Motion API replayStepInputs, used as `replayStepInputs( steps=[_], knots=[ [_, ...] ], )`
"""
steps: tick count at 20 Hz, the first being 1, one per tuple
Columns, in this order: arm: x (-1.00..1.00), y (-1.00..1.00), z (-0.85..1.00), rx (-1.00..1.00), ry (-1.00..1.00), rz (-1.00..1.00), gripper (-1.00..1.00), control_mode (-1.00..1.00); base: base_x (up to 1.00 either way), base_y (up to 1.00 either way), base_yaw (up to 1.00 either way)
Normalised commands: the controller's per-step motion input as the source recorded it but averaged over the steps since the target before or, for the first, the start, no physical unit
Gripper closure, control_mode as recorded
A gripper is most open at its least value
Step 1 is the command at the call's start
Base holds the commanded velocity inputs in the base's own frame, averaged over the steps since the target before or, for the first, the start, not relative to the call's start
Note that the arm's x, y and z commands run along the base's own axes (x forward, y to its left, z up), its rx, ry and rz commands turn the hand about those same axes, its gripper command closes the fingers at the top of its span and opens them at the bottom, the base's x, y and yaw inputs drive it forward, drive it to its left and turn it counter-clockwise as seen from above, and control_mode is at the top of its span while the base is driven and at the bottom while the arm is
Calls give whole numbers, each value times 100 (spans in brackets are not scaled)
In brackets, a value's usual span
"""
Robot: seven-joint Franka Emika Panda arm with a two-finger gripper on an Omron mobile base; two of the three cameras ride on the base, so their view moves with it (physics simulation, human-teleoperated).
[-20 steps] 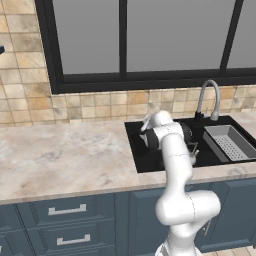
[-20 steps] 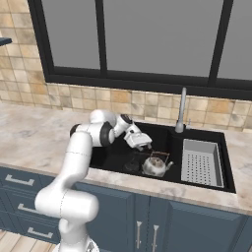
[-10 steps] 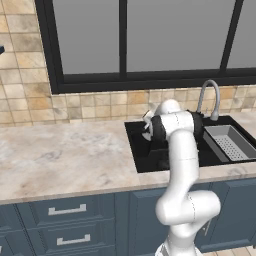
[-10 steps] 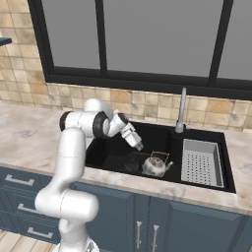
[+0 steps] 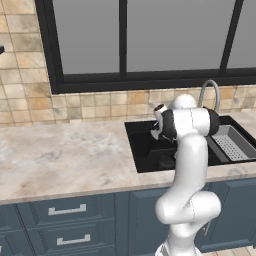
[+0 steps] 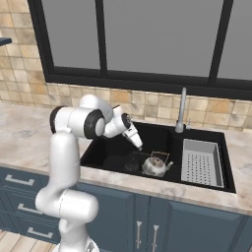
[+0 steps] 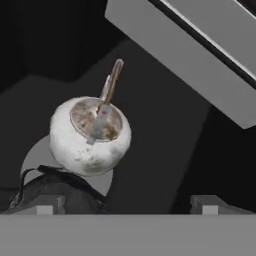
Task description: Open the cabinet, pick the kettle from the cabinet, and place it in the sink.
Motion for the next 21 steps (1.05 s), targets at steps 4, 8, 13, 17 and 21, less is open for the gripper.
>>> replayStepInputs(
  steps=[4, 8, 13, 17, 21],
  knots=[
    [-12, 9, 34, 21, 0, 33, -100, -100, 0, 0, 0],
    [-12, 3, 33, 16, 0, 32, -100, -100, 0, 0, 0],
    [-13, 1, 33, 11, 2, 34, -100, -100, 0, 0, 0],
    [-19, 2, 32, 6, 5, 33, -100, -100, 0, 0, 0],
    [-25, 3, 32, 5, 5, 31, -100, -100, 0, 0, 0]
  ],
)
